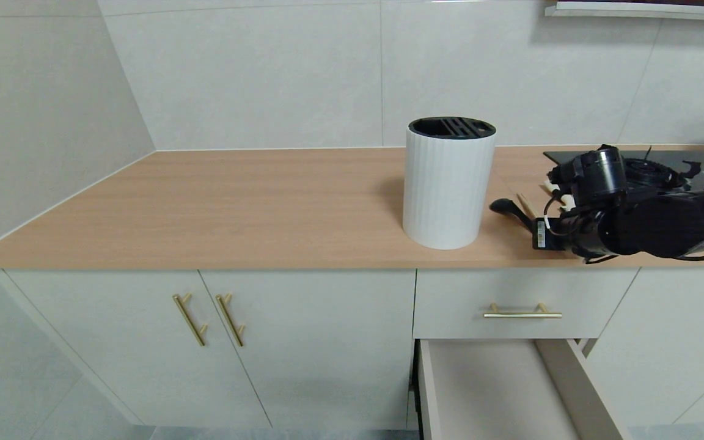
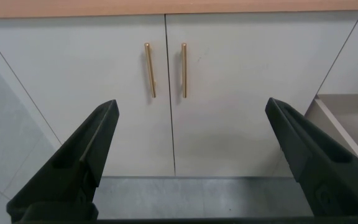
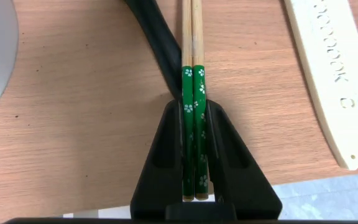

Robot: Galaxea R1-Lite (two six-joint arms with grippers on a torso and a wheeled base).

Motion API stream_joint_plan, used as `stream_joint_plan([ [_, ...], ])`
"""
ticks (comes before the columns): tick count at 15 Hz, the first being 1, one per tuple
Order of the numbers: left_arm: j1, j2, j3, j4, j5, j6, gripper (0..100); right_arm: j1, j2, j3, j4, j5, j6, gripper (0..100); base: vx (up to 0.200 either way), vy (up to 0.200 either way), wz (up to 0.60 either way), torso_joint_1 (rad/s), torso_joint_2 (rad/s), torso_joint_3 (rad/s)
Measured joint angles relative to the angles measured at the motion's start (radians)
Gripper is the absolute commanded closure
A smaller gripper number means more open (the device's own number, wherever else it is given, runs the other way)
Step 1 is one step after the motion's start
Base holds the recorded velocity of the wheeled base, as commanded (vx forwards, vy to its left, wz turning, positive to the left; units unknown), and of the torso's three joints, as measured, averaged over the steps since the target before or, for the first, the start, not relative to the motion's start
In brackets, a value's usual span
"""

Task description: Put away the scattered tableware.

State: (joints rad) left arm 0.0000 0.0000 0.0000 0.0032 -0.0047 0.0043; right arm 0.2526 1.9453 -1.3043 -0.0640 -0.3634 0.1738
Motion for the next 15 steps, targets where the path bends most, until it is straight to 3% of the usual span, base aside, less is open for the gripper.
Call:
stream_joint_plan([
  [6, 0.000, 0.000, 0.000, 0.000, 0.000, 0.000, 0, 0.000, -0.044, 0.010, 0.014, 0.000, 0.000, 100, 0.000, 0.000, 0.00, 0.000, 0.00, 0.000],
  [11, 0.000, 0.000, 0.000, 0.000, 0.000, 0.001, 0, 0.007, -0.246, 0.104, 0.091, 0.026, 0.029, 100, 0.000, 0.000, 0.00, 0.000, 0.00, 0.000],
  [15, 0.000, 0.000, 0.000, 0.000, 0.000, 0.000, 0, 0.016, -0.463, 0.197, 0.263, 0.125, 0.032, 100, 0.000, 0.000, 0.00, 0.000, 0.00, 0.000],
])
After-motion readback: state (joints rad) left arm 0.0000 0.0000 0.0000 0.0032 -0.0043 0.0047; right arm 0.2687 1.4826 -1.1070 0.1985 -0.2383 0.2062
